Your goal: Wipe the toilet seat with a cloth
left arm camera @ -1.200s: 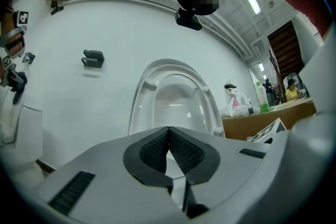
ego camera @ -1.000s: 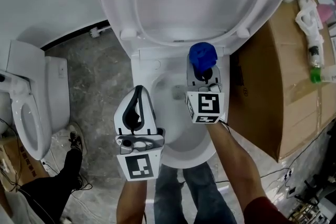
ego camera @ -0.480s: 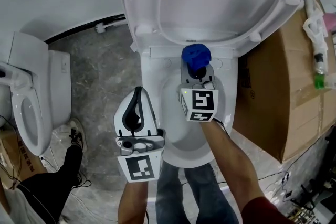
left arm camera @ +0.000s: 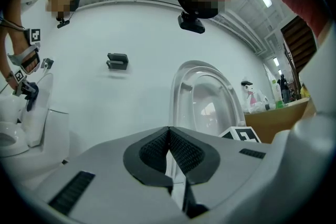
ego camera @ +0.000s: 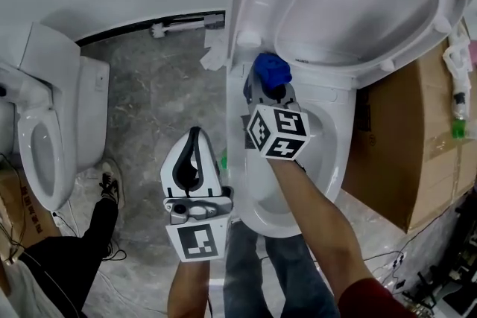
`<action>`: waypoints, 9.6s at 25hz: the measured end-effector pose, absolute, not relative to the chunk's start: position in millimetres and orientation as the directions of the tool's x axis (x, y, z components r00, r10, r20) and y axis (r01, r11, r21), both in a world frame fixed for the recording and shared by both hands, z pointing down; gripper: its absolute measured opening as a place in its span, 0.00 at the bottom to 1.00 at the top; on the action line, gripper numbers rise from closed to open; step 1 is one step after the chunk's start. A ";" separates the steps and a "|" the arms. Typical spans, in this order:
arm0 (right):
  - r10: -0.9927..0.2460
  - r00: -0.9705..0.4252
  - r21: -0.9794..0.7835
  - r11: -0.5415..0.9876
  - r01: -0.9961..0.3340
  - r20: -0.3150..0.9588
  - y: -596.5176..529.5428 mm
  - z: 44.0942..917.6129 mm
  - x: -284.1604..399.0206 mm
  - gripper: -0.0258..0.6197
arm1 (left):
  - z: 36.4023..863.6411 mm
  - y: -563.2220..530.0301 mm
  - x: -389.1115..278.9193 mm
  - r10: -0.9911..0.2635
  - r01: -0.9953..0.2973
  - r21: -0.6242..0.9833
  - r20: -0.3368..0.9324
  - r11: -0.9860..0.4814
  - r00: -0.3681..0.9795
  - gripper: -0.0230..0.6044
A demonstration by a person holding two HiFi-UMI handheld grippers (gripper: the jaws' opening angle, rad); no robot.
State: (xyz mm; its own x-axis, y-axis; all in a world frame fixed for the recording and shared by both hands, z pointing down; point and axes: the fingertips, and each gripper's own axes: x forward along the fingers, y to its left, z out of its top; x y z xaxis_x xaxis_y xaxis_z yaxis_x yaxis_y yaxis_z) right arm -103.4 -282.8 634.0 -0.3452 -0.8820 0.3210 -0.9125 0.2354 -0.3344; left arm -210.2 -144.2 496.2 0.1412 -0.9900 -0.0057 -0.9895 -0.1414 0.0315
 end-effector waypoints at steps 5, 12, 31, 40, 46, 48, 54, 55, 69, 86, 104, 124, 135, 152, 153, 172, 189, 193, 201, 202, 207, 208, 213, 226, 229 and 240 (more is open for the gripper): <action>-0.902 -0.349 -0.664 0.100 -0.741 0.253 -286.4 633.2 -108.7 0.13 | 492.0 -141.5 -232.4 -0.992 -0.992 0.024 -0.010 -0.124 0.124 0.06; -0.935 -0.338 -0.907 0.049 -0.419 0.106 -288.0 598.7 -120.2 0.13 | 477.6 -140.0 -249.6 -0.994 -0.994 0.030 -0.033 -0.101 0.100 0.06; -0.959 -0.277 -0.982 -0.012 -0.186 0.064 -270.6 523.3 -117.4 0.13 | 406.5 -149.9 -254.0 -0.986 -0.991 0.014 -0.101 -0.131 0.129 0.06; -0.958 -0.283 -0.975 0.105 -0.195 -0.046 -288.1 443.4 -115.6 0.13 | 372.8 -150.6 -253.7 -0.986 -0.993 -0.012 -0.115 -0.119 0.119 0.06; -0.950 -0.289 -0.963 0.182 -0.196 -0.121 -298.8 382.8 -109.7 0.13 | 344.5 -156.0 -247.0 -0.985 -0.993 -0.017 -0.124 -0.119 0.120 0.06; -0.949 -0.284 -0.962 0.197 -0.189 -0.139 -300.1 364.8 -106.1 0.13 | 332.7 -156.9 -243.9 -0.983 -0.992 -0.022 -0.133 -0.122 0.124 0.06; -0.944 -0.297 -0.963 0.203 -0.177 -0.144 -296.3 331.0 -105.3 0.13 | 305.6 -156.2 -241.6 -0.980 -0.993 -0.030 -0.156 -0.118 0.121 0.06; -0.941 -0.303 -0.961 0.210 -0.182 -0.148 -294.1 327.5 -104.7 0.13 | 302.4 -155.8 -239.8 -0.980 -0.993 -0.031 -0.158 -0.118 0.122 0.06; -0.891 -0.446 -0.392 0.442 -0.807 -0.087 -298.4 256.9 -81.9 0.13 | 282.0 -155.3 -193.9 -0.974 -0.990 -0.034 -0.175 -0.139 0.143 0.06; -0.938 -0.344 -0.082 0.346 -0.934 -0.039 -311.8 232.3 1.5 0.13 | 271.3 -168.2 -147.7 -0.971 -0.986 -0.009 -0.172 -0.168 0.167 0.06; -0.962 -0.274 0.019 0.274 -0.962 -0.011 -309.4 254.6 112.5 0.13 | 281.5 -186.2 -82.6 -0.961 -0.973 -0.017 -0.159 -0.228 0.228 0.06; -0.977 -0.214 0.159 0.212 -0.964 0.004 -291.8 316.8 161.8 0.13 | 331.2 -195.9 -64.9 -0.965 -0.971 -0.009 -0.117 -0.237 0.237 0.06; -0.981 -0.143 0.108 0.158 -0.982 0.134 -288.7 416.2 182.7 0.13 | 376.6 -195.6 -65.3 -0.967 -0.971 -0.015 -0.085 -0.239 0.240 0.06; -0.979 -0.132 0.133 0.153 -0.979 0.155 -280.0 508.8 172.6 0.13 | 444.6 -188.3 -72.5 -0.973 -0.973 -0.019 -0.038 -0.228 0.228 0.06; -0.980 -0.136 0.146 0.157 -0.977 0.148 -277.8 511.8 169.4 0.13 | 447.7 -188.1 -73.6 -0.973 -0.974 -0.019 -0.037 -0.227 0.227 0.06; -0.944 -0.102 0.103 0.141 -0.985 0.315 -281.8 635.0 145.5 0.13 | 496.7 -179.3 -96.4 -0.979 -0.979 -0.018 -0.004 -0.204 0.205 0.06; -0.870 -0.301 -0.021 0.319 -0.948 0.389 -275.7 663.7 11.1 0.13 | 487.9 -165.0 -142.0 -0.986 -0.986 -0.001 -0.031 -0.166 0.166 0.06; -0.868 -0.330 -0.031 0.344 -0.939 0.370 -268.0 644.6 4.0 0.13 | 480.7 -164.5 -149.0 -0.986 -0.986 0.014 -0.038 -0.165 0.164 0.06; -0.887 -0.409 -0.051 0.408 -0.912 0.214 -222.5 515.3 -4.9 0.13 | 430.9 -157.3 -138.8 -0.985 -0.985 0.009 -0.016 -0.170 0.170 0.06; -0.891 -0.414 -0.051 0.412 -0.910 0.186 -217.3 490.5 -3.2 0.13 | 419.4 -157.1 -134.5 -0.984 -0.984 0.010 -0.024 -0.177 0.177 0.06; -0.906 -0.417 -0.056 0.414 -0.909 0.078 -185.9 366.3 12.6 0.13 | 345.7 -150.6 -111.9 -0.976 -0.976 0.037 -0.056 -0.213 0.211 0.06; -0.909 -0.412 -0.044 0.410 -0.911 0.066 -179.7 344.1 16.5 0.13 | 330.3 -147.9 -107.1 -0.975 -0.975 0.043 -0.053 -0.218 0.216 0.06; -0.922 -0.386 0.003 0.386 -0.923 0.020 -157.1 253.6 34.8 0.13 | 259.1 -136.0 -88.7 -0.976 -0.974 0.067 -0.043 -0.218 0.215 0.06; -0.939 -0.344 -0.007 0.344 -0.939 -0.002 -132.6 153.5 85.3 0.13 | 187.0 -169.3 -24.5 -0.886 -0.842 -0.281 0.207 -0.460 0.415 0.09; -0.940 -0.340 -0.001 0.340 -0.940 -0.009 -127.2 139.4 97.5 0.13 | 172.8 -204.1 -1.3 -0.835 -0.721 -0.423 0.309 -0.550 0.456 0.24; -0.950 -0.311 0.018 0.311 -0.950 -0.008 -110.1 118.8 150.9 0.13 | 179.5 -300.1 48.6 -0.679 -0.294 -0.614 0.635 -0.733 0.368 0.29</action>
State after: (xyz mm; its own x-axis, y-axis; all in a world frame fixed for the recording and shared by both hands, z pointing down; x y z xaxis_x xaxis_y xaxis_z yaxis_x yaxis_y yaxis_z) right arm 150.9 -110.1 118.8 -0.3112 -0.9503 -0.0085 -0.9502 0.3110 0.0181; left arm 48.6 -300.1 179.5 0.3679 -0.6793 0.6349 -0.2935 -0.7328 -0.6139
